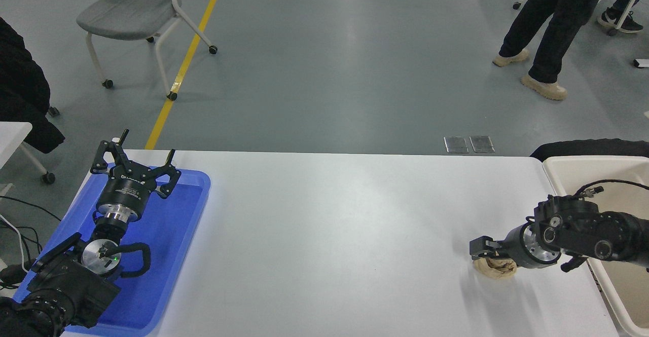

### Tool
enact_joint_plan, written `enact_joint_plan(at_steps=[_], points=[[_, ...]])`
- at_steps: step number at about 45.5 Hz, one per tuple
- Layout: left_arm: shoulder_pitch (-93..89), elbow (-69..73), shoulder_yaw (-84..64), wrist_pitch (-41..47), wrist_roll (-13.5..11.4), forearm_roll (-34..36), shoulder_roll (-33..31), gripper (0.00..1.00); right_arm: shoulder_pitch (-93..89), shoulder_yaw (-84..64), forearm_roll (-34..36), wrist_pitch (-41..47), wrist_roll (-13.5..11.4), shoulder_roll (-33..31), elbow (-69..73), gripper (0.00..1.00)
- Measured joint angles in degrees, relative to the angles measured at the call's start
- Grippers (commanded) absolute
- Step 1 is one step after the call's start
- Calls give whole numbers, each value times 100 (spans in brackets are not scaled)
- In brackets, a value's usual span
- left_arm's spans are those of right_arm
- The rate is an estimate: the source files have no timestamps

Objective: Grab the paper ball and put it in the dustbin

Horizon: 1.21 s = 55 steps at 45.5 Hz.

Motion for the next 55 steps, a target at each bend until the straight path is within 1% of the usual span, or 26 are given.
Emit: enact_joint_plan(at_steps=[8,15,28,34,41,47,55], points=[[0,0,0,0,0,0,0,100,120,-24,0,43,48,-62,37,0],[0,-1,0,0,-1,0,-1,100,519,-181,15,222,85,-272,229,0],[0,-8,0,0,0,2,0,100,2048,-1046,139,698,112,-960,1007,0],[0,-8,0,0,0,4,1,100,3122,-1765,436,904,111,-1271,1503,0],[0,-3,-3,0,2,4,6,100,4480,-2713,794,1079,108,-1432,2053,0],[0,-2,-6,0,4,3,8,100,5615,-3437,1098,1284,97,-1417,2465,0],[5,-3,-8,0,3,0,8,100,6633,-4026,1432,1487,67,-1307,2817,0]])
